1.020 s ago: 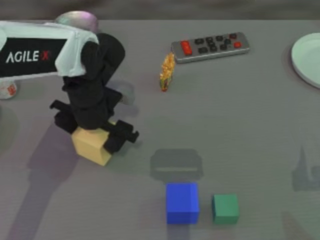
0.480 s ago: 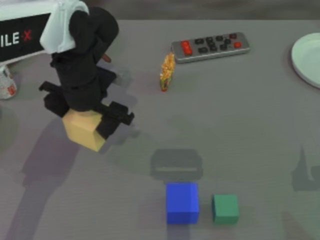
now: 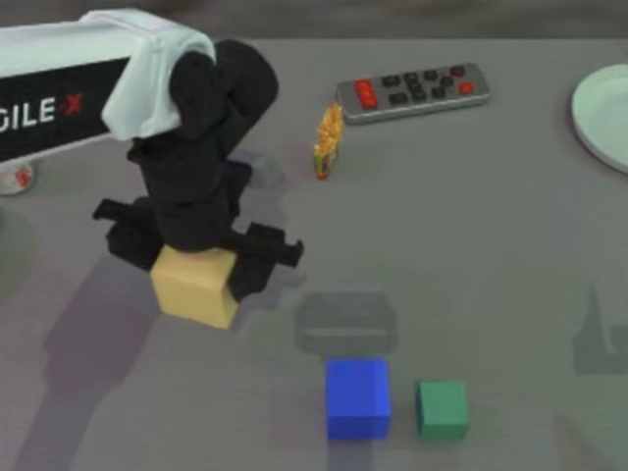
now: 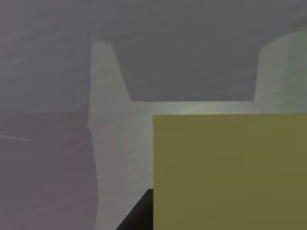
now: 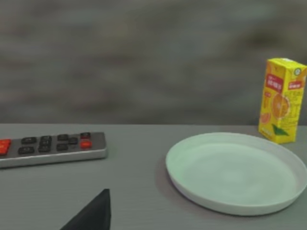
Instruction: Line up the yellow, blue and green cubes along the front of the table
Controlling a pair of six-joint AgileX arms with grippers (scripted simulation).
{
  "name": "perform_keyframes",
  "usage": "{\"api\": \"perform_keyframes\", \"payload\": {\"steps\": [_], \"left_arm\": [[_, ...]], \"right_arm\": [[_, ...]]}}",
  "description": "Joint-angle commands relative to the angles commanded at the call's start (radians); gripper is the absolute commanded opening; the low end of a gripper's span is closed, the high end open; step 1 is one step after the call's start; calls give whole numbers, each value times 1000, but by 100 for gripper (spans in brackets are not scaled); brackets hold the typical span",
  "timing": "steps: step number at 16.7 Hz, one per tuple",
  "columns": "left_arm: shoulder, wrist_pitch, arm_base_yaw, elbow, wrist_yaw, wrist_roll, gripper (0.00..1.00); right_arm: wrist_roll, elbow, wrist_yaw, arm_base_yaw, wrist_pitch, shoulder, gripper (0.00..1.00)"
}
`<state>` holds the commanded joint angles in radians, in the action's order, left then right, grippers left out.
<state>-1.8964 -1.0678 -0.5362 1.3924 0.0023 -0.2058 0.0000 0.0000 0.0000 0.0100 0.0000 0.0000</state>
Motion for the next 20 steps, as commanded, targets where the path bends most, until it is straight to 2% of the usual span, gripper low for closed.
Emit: {"api": "perform_keyframes", "payload": {"steps": [5, 8, 10, 16, 20], "left_arm": [[113, -4, -137, -119, -2, -356, 0], [174, 0, -199, -173, -4, -502, 0], [198, 4, -220, -193, -5, -546, 0], [197, 7, -218, -195, -5, -549, 0], [159, 116, -220, -265, -3, -547, 0]], "right_arm": [[0, 0, 0, 0, 0, 0, 100], [0, 0, 0, 0, 0, 0, 100], [0, 0, 0, 0, 0, 0, 100], [0, 0, 0, 0, 0, 0, 100], [0, 0, 0, 0, 0, 0, 100]]}}
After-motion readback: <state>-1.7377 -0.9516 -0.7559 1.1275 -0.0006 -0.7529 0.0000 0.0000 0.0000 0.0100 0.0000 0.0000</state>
